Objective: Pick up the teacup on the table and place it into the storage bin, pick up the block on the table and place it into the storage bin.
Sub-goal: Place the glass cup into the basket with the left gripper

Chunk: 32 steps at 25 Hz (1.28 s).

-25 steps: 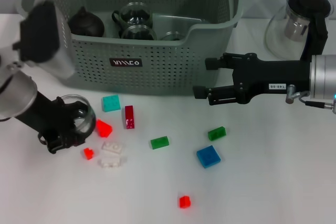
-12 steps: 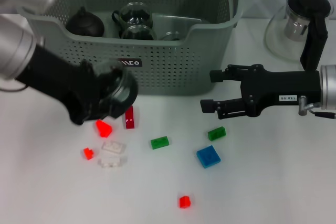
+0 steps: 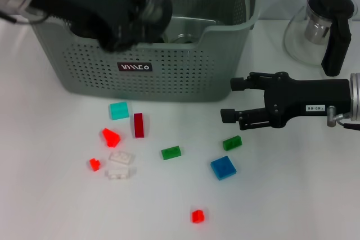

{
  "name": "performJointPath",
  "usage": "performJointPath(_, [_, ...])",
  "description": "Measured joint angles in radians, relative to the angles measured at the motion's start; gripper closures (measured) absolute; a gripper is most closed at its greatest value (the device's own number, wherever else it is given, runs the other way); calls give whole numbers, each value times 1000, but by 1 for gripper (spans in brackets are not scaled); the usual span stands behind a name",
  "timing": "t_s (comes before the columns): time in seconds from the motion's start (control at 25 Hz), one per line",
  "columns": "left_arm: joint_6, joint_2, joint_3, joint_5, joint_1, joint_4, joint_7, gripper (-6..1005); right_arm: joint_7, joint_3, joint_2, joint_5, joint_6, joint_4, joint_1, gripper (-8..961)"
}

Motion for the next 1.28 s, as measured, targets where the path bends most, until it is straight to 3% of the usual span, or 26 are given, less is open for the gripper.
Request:
performJointPath(0.2, [-186, 27, 11, 5, -49, -120, -3, 947, 3, 1, -2, 1, -2, 0, 0, 8])
performJointPath(0.36, [-404, 43, 53, 7, -79, -269, 18, 947, 3, 1, -3, 1, 4, 0, -1, 8])
performJointPath(0.56, [-648, 79, 140, 6, -126, -496, 25, 954, 8, 1, -3, 1, 1, 0, 2, 8])
performJointPath(0.84, [-895, 71, 201, 11, -145, -659, 56, 957, 16, 1, -3, -2, -4, 0, 1, 8])
performJointPath(1.28, [-1207, 34, 328, 12, -144, -798, 61, 956, 16, 1, 4, -4, -7, 0, -4, 9])
